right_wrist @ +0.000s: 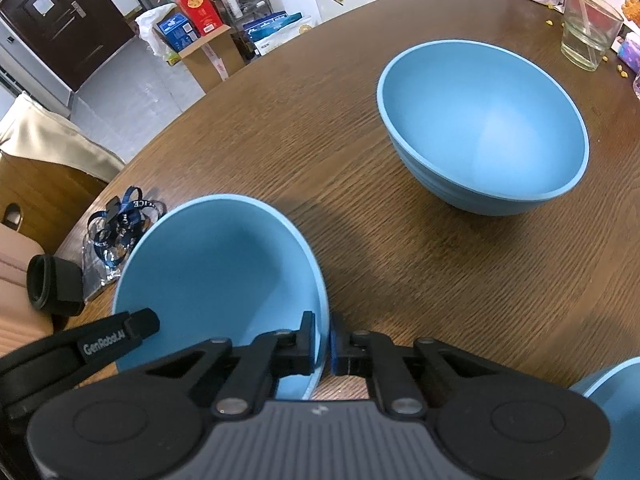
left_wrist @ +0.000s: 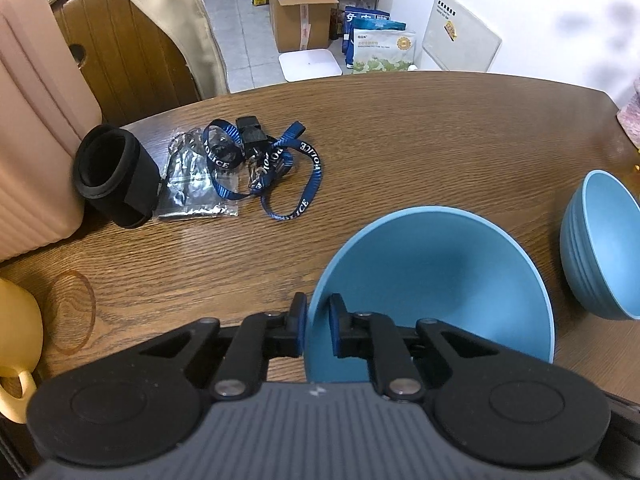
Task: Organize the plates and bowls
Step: 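Lift the blue bowl with both grippers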
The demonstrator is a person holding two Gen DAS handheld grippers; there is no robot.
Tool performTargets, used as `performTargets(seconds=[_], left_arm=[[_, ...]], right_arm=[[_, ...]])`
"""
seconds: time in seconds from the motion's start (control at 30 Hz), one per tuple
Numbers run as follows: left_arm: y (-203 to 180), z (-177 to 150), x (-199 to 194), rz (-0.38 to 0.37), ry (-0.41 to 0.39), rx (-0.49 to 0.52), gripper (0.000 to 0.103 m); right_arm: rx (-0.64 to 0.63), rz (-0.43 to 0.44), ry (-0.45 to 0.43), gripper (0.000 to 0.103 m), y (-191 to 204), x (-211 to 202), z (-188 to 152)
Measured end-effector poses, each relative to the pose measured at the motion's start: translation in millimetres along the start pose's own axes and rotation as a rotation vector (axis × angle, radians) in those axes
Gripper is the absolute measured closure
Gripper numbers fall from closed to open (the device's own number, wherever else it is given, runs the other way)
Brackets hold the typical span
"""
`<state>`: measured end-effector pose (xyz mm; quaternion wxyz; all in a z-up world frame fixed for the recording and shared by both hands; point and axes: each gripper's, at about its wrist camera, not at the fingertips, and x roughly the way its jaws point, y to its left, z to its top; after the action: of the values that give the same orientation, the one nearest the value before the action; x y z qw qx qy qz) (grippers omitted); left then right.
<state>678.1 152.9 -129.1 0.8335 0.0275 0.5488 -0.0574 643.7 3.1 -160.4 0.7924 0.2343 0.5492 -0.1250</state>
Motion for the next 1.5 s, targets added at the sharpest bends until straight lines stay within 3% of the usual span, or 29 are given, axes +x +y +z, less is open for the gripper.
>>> performTargets(seconds=[0.93, 1.5], left_arm=[[12.3, -15.1, -32.3, 0.017, -0.05, -0.019, 0.09], [21.1, -42.4, -77.2, 0.055, -0.103, -0.051, 0.09]], right_arm=[[-0.026, 0.04, -0.025, 0.096, 6.6, -25.6, -15.4], [-0.072, 0.092, -0.045, 0.096, 6.4, -60.7, -38.9]])
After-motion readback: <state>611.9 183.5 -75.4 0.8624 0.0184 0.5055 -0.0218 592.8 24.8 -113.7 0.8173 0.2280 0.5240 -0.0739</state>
